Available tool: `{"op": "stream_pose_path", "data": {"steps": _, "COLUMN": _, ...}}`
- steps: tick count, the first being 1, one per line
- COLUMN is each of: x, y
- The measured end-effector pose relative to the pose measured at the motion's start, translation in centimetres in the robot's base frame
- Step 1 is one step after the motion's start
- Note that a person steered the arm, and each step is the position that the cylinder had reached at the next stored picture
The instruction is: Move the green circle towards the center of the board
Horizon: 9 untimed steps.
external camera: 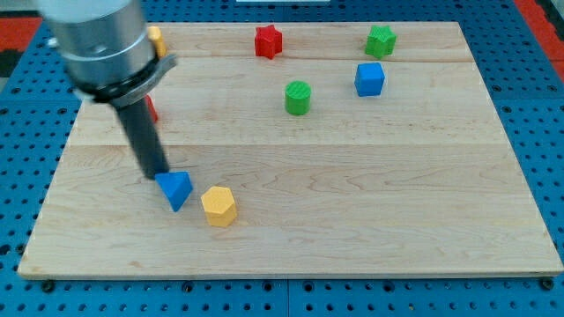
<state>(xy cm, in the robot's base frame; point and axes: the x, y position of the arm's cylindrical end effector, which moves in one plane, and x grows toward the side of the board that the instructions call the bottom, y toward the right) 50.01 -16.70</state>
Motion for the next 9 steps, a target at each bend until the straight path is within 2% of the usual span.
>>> {"op": "stream_pose_path", "data": {"steps": 1, "x": -1.1, "y": 2.6}}
{"op": "stream_pose_path", "data": {"steps": 2, "x": -0.7, "y": 9.1}}
{"op": "stream_pose_path", "data": {"steps": 3, "x": 1.2, "y": 4.7}}
{"op": "stream_pose_path", "data": {"steps": 4, "x": 0.8, "y": -1.6}}
{"op": "stream_pose_path", "data": {"steps": 5, "x": 0.8, "y": -2.3}}
{"op": "stream_pose_path", "data": {"steps": 6, "x": -2.2, "y": -1.3}}
{"op": "stream_pose_path", "data": {"steps": 7, "x": -8.5, "y": 6.8}}
{"op": "stream_pose_path", "data": {"steps": 8, "x": -11.5, "y": 14.4}}
{"op": "stream_pose_path", "data": {"steps": 9, "x": -17.1, "y": 15.1}}
